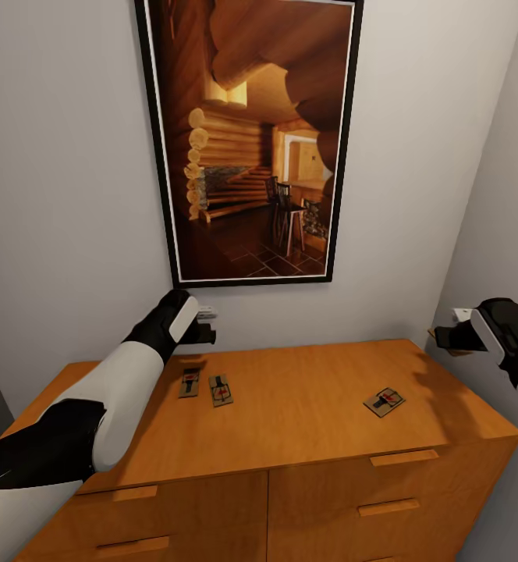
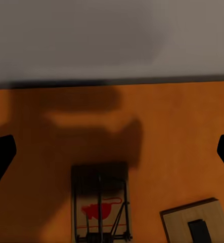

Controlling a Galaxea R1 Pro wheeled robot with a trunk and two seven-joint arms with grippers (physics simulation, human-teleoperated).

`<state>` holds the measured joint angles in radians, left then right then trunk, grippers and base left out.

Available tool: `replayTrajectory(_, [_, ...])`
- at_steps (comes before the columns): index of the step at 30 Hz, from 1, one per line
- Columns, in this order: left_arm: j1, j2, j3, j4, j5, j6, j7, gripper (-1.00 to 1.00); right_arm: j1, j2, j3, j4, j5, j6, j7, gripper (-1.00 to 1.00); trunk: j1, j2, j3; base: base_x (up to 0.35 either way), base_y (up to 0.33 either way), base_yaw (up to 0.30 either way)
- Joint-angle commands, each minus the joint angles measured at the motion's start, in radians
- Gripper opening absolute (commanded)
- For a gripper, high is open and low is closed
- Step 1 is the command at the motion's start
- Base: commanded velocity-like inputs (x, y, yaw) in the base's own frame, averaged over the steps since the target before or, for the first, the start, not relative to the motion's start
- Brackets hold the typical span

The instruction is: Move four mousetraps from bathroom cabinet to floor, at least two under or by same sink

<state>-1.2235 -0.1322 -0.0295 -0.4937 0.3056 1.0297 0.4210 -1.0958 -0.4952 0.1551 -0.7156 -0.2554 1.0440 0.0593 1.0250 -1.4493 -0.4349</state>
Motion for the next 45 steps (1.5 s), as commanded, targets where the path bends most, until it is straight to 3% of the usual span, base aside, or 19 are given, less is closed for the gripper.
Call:
replayTrajectory(1, [-0.001, 0.0, -0.003, 0.001, 0.01, 0.003, 0.009, 1.0, -0.001, -0.002, 0.004, 0.0, 0.002, 0.003, 0.006, -1.0, 0.0, -0.001, -0.001, 0.0, 0.0, 0.0])
replayTrajectory(25, [-0.001, 0.003, 0.001, 0.103, 0.01, 0.002, 0.022, 1.0, -0.001, -0.003, 0.004, -0.001, -0.001, 0.003, 0.008, -1.0, 0.0, -0.001, -0.001, 0.0, 0.0, 0.0])
replayTrajectory(32, [-0.001, -0.002, 0.004, 0.138, 0.012, 0.0, 0.104, 1.0, -0.001, -0.003, 0.004, -0.001, -0.001, 0.003, 0.008, -1.0, 0.0, -0.001, -0.001, 0.0, 0.0, 0.0])
replayTrajectory(38, [-0.001, -0.01, 0.009, 0.142, 0.021, -0.001, 0.137, 1.0, -0.001, -0.003, 0.005, -0.001, 0.001, 0.003, 0.008, -1.0, 0.0, -0.001, -0.001, 0.0, 0.0, 0.0])
replayTrajectory(42, [-0.001, -0.01, 0.038, 0.14, 0.033, -0.001, 0.145, 1.0, -0.001, -0.003, 0.005, -0.001, 0.002, 0.003, 0.008, -1.0, 0.0, -0.001, -0.001, 0.0, 0.0, 0.0])
replayTrajectory(45, [-0.001, -0.01, 0.085, 0.136, 0.037, -0.002, 0.152, 1.0, -0.001, -0.003, 0.005, -0.001, 0.002, 0.003, 0.008, -1.0, 0.0, -0.001, -0.001, -0.079, -0.029, 0.0])
